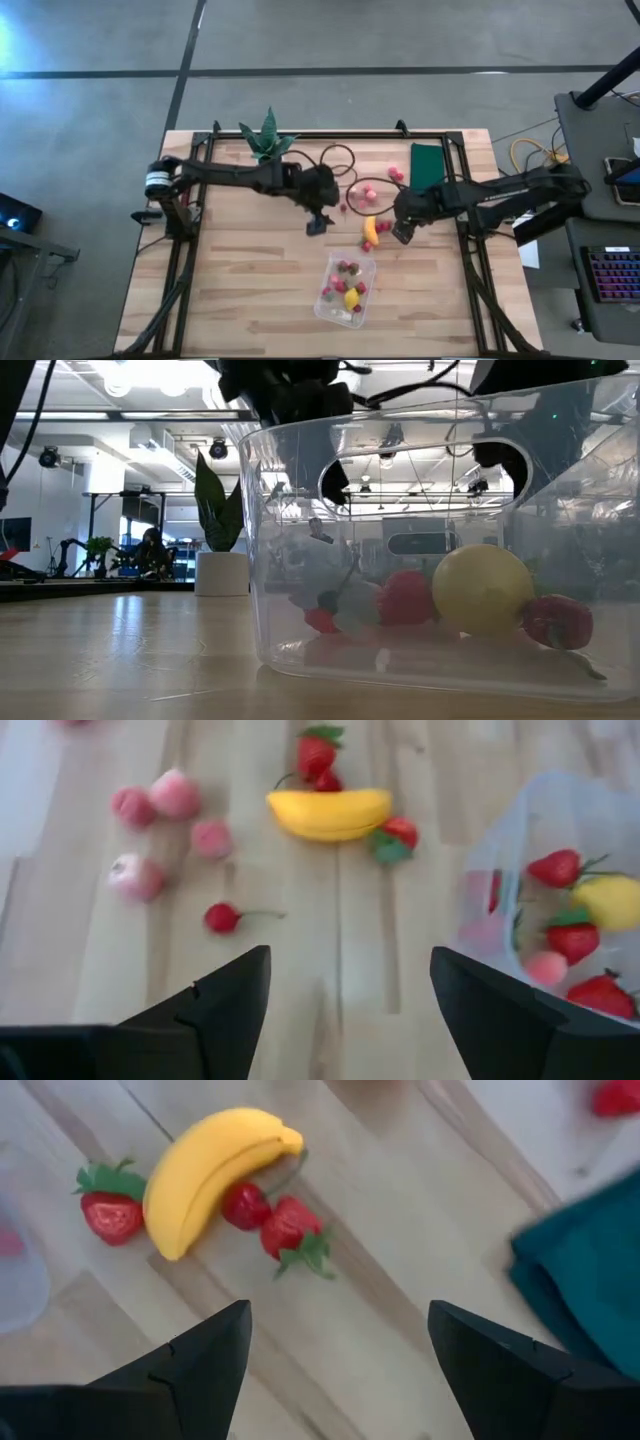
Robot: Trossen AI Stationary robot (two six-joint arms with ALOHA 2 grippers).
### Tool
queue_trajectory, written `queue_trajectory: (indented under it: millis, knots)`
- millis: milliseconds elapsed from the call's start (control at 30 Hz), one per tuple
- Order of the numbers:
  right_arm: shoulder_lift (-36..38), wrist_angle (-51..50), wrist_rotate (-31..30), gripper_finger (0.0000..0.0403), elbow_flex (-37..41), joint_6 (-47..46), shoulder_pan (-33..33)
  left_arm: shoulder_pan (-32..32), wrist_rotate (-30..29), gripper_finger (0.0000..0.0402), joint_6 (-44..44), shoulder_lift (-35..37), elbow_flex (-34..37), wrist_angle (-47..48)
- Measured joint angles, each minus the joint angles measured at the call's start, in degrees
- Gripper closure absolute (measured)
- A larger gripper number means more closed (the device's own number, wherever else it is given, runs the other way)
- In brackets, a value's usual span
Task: Pick and placing Produce into tupperware
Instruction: Put the strawberry into the transparent bin
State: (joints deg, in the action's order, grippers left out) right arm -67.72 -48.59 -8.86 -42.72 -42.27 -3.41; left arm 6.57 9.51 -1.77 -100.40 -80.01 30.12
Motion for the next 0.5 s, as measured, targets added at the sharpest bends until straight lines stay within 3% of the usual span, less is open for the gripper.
queue_trajectory:
  millis: [267,500]
  knots:
    - [-0.3,11.4,0.9,0.0115,6.5,9.0,1.8,3.0,-0.1,0.0141,-0.8,1.0,3.5,1.9]
    - [-0.5,20.0,1.0,0.0115,12.0,10.5,1.7,3.0,0.0,0.0141,-1.8,2.1,7.5,2.2]
